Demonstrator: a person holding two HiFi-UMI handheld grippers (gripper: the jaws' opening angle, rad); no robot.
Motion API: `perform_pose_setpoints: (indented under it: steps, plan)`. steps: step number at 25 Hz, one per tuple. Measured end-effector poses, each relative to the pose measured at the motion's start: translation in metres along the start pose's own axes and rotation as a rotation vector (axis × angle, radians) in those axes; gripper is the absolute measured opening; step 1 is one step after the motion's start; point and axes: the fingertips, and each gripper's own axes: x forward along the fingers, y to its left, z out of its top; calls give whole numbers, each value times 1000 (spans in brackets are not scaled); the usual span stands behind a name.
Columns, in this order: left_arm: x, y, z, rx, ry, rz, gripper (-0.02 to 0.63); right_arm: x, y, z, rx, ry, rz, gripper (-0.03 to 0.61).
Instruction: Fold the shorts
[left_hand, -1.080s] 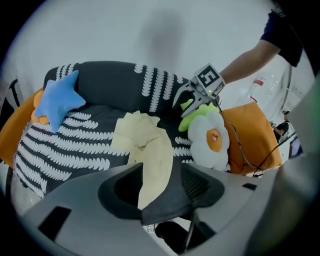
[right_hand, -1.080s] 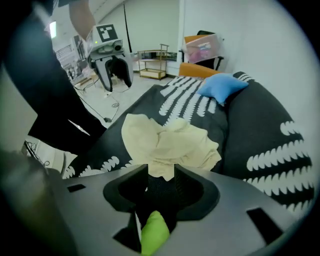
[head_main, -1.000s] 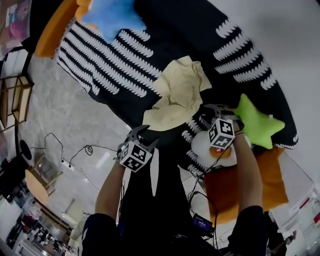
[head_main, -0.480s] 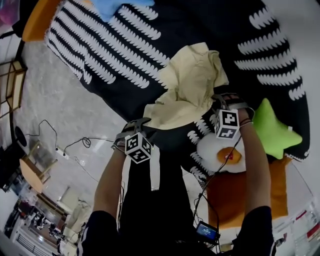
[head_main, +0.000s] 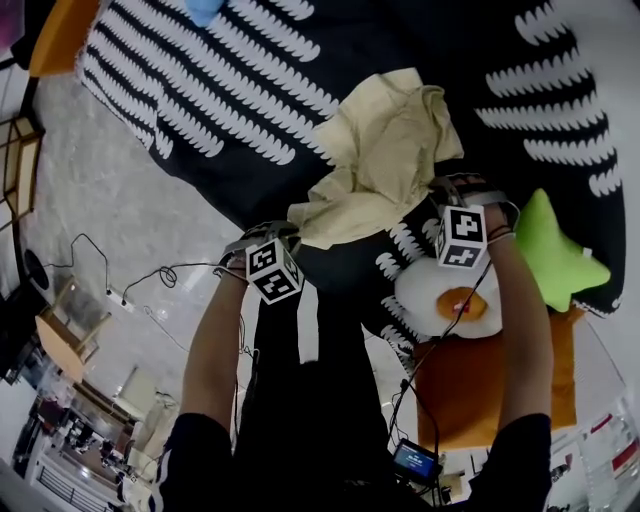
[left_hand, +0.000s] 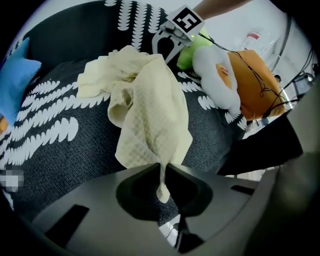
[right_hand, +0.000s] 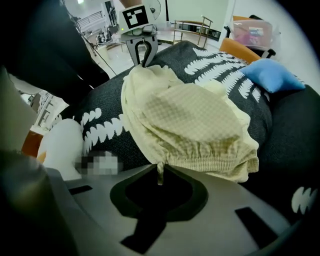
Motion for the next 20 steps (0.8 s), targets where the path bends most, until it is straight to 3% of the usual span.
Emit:
perform_pose_setpoints:
  steps: [5, 11, 16, 20]
  plan:
    - [-10, 5, -16, -19, -10, -18, 28, -9, 9, -2, 47, 5, 4, 47]
    - [-53, -4, -3, 27, -21, -39, 25, -68, 43, -19, 106, 32, 108, 46]
    - [-136, 24, 9, 91, -48, -94, 25, -158, 45, 3, 167, 74, 324, 44]
    - [-197, 12, 7, 153, -13, -179, 25, -232, 73, 35, 227, 69, 499, 44]
